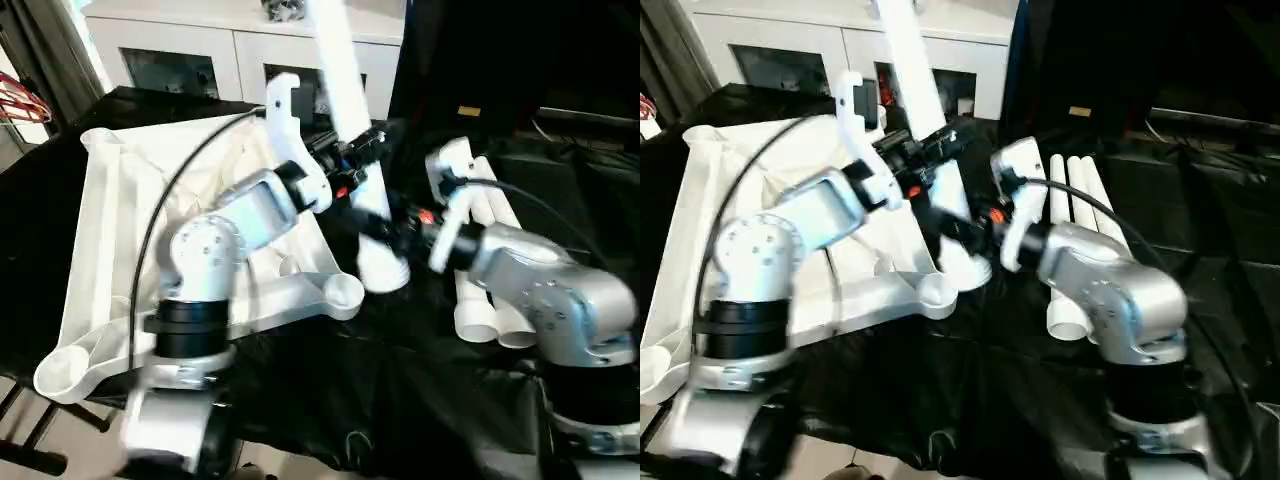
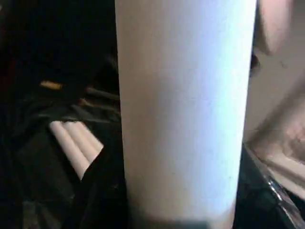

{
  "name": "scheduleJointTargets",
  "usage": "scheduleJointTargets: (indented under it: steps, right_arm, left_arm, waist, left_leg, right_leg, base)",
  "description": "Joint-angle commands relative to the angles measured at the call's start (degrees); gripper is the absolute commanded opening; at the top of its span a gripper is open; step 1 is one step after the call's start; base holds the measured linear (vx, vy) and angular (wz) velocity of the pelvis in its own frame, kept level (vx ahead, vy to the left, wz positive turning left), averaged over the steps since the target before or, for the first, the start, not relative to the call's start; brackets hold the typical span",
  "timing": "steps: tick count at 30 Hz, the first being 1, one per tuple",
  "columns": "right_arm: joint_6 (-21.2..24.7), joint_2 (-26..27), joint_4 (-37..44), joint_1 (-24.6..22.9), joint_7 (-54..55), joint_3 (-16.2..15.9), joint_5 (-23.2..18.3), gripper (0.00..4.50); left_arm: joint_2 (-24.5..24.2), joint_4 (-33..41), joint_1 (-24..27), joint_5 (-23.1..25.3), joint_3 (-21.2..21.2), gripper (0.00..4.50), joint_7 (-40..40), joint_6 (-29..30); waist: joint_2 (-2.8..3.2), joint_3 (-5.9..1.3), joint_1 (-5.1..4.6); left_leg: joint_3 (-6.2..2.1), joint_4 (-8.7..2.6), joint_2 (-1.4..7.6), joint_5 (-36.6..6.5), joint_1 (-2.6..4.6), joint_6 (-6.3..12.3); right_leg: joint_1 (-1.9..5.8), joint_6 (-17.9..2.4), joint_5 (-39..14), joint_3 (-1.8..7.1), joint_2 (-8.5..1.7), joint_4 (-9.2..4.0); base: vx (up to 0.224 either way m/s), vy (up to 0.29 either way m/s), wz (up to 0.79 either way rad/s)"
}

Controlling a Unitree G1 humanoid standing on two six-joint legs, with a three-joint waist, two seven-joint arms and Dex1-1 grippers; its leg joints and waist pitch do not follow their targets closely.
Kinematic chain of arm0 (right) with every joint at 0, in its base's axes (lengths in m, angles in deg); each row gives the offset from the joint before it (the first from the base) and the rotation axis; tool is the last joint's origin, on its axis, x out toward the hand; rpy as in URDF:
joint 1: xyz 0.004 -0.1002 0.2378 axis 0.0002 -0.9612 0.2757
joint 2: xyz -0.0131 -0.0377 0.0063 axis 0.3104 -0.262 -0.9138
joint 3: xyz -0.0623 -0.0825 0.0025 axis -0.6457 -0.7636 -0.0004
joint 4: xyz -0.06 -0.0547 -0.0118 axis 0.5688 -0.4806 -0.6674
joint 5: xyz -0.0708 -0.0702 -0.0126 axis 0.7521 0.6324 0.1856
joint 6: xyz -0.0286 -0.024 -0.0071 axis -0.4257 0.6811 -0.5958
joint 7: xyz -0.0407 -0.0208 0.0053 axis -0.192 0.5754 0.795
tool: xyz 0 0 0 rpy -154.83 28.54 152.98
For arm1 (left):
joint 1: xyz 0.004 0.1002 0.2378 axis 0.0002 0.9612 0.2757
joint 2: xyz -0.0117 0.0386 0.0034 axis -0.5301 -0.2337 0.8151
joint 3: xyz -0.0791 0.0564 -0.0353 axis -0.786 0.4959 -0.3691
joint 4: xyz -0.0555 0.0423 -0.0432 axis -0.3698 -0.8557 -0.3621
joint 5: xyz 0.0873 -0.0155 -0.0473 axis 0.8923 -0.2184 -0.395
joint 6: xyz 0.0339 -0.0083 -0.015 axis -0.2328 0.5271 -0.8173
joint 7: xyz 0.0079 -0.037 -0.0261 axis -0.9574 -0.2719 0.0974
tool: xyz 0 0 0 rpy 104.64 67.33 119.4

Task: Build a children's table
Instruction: Pick table leg

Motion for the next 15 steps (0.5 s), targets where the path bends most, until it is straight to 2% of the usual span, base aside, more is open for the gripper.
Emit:
scheduleJointTargets:
  steps: [1,2,8,9,10,11,15]
  right_arm:
    - [1.41,-1.65,1.42,-0.43,-3.52,-0.46,-1.7,3.14]
    - [2.29,-3.55,2.3,-0.92,-6.66,-1.02,-3.12,3.14]
    - [3.52,-6.18,3.67,-1.51,-11.4,-2.08,-5.61,3.14]
    - [3.52,-6.18,3.67,-1.51,-11.4,-2.08,-5.61,3.14]
    - [3.78,-6.89,3.87,-1.6,-12.49,-2.4,-6.65,3.14]
    - [3.79,-6.92,3.82,-1.69,-12.49,-2.62,-6.66,2.83]
    - [3.78,-6.91,3.72,-2.01,-12.75,-3.01,-6.41,2.5]
  left_arm:
    - [-1.57,1.36,-0.03,-0.22,1.72,1.89,5.22,-0.05]
    - [-3.71,1.58,-0.18,-0.41,3.09,1.89,10.44,-0.75]
    - [-7.17,2.73,-0.46,-2.79,5.43,1.89,21.86,-2.05]
    - [-7.17,2.73,-0.46,-2.79,5.43,1.89,21.86,-2.05]
    - [-7.85,3.04,-0.53,-4.26,6.09,1.89,25.21,-1.81]
    - [-7.54,3.06,-0.6,-4.7,6.12,1.89,25.55,-1.75]
    - [-6.75,2.45,-0.8,-4.57,6.08,1.89,26.76,-2.1]
  waist:
    - [-0.9,-4.09,0.24]
    - [-0.95,-4.03,0.2]
    - [-1.02,-4.14,0.22]
    - [-0.94,-4.2,0.26]
    - [-0.78,-4.15,0.22]
    - [-0.8,-4.17,0.22]
    - [-0.8,-4.17,0.13]
  left_leg:
    - [-1.3,-3.3,3.47,2.16,0.44,4.05]
    - [-1.29,-3.31,3.35,1.89,0.43,3.79]
    - [-1.22,-3.27,3.49,2.73,0.43,4.23]
    - [-1.21,-3.25,3.54,2.72,0.45,4.13]
    - [-1.19,-3.21,3.45,2.48,0.45,4.01]
    - [-1.12,-3.2,3.47,2.26,0.46,3.83]
    - [-1.16,-3.21,3.54,1.72,0.47,3.65]
  right_leg:
    - [3.85,-11.14,0.78,2.81,-5.87,-3.51]
    - [3.79,-11.02,0.04,2.77,-5.85,-3.64]
    - [3.83,-12.18,1.41,2.76,-5.98,-3.33]
    - [3.83,-12.35,1.49,2.76,-6.05,-3.22]
    - [3.77,-12.65,1.2,2.72,-5.99,-3.31]
    - [3.77,-12.83,1.06,2.77,-5.97,-3.36]
    - [3.85,-12.95,0.7,2.72,-5.93,-3.42]
  base:
    - [0.0,0.0,0.0]
    - [0.0,0.0,0.0]
    - [0.0,0.0,0.0]
    - [0.0,0.0,0.0]
    - [0.0,0.0,0.0]
    - [0.0,0.0,0.0]
    - [0.0,0.0,0.0]
